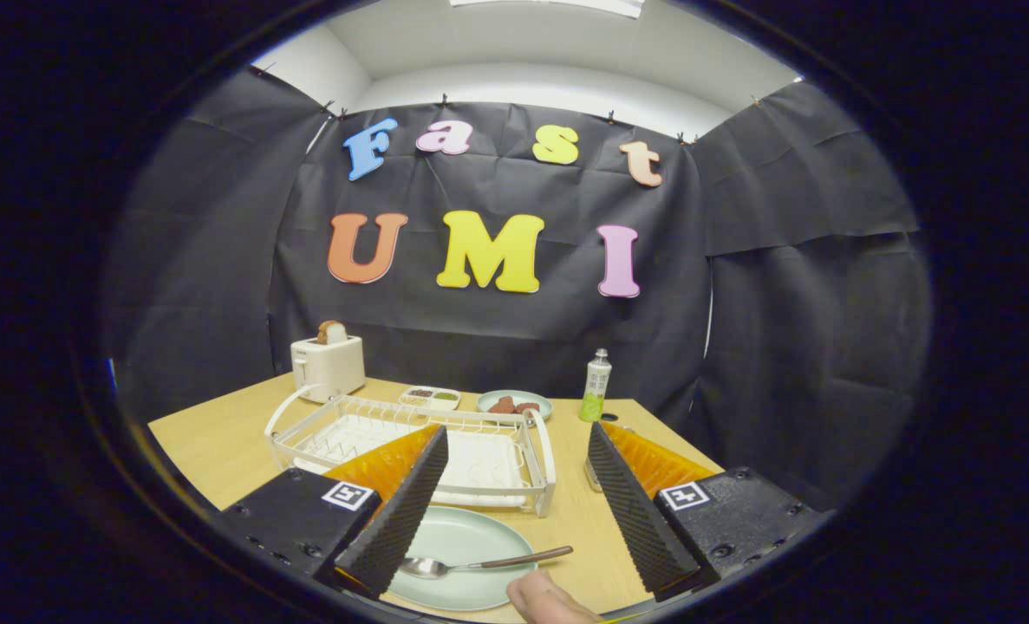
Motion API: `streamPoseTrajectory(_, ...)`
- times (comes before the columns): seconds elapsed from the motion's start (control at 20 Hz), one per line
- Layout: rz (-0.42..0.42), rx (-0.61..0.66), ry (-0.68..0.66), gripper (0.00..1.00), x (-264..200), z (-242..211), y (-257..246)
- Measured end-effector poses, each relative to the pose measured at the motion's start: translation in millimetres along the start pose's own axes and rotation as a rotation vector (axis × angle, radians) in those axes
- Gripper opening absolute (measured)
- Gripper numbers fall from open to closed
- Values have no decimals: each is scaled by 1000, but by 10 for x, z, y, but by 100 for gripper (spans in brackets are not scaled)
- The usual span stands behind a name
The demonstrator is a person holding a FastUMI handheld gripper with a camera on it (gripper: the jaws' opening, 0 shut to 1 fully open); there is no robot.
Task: Take the plate from the dish rack, then take the spoon from the basket and place it into the plate.
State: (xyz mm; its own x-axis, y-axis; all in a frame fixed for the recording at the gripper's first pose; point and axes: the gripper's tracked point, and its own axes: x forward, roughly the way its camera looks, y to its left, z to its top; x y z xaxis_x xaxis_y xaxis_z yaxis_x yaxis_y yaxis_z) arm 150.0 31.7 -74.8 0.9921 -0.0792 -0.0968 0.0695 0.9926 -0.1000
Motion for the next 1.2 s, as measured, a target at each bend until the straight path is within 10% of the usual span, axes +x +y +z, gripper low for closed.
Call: streamPoseTrajectory(1.2,1,65,-115,100,-1793,739,-378)
